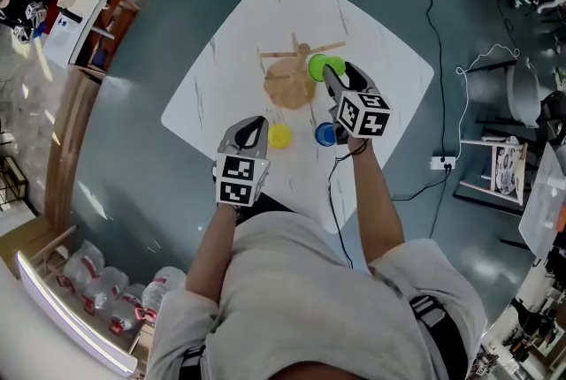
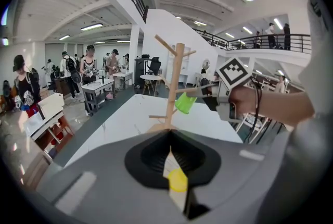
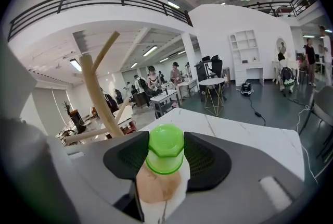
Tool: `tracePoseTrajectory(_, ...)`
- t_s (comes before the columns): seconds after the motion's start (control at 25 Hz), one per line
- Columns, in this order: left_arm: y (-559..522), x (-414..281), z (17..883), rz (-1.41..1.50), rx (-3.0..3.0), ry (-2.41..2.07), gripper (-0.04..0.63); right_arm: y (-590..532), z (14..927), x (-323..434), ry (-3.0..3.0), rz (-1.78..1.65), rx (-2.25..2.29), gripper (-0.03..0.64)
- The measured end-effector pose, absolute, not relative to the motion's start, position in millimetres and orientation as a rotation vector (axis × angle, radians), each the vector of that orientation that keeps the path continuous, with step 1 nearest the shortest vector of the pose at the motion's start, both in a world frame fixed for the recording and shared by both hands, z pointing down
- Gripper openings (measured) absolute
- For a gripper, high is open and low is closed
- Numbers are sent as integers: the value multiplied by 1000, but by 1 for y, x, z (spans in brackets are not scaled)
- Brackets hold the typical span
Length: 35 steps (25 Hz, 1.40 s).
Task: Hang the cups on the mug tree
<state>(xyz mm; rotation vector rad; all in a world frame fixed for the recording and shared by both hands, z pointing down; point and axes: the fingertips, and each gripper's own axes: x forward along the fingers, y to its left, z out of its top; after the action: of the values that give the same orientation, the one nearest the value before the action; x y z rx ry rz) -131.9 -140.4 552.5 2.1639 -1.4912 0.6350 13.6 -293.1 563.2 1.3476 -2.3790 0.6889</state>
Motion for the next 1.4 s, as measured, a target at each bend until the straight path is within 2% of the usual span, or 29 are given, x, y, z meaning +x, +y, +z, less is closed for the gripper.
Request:
tracePoseTrajectory(0.8, -128, -150, 544, 641, 2135, -1533, 3, -294, 586, -3, -2382, 751, 1287, 229)
tracePoseTrajectory(1.0, -122, -148, 542, 633, 2124, -1550, 3, -288, 587, 1, -2382, 725, 1283, 275)
tracePoseTrajectory(1.4, -114, -132, 554, 665, 2192, -1453, 3, -252, 586, 29, -2313, 711, 1365, 244)
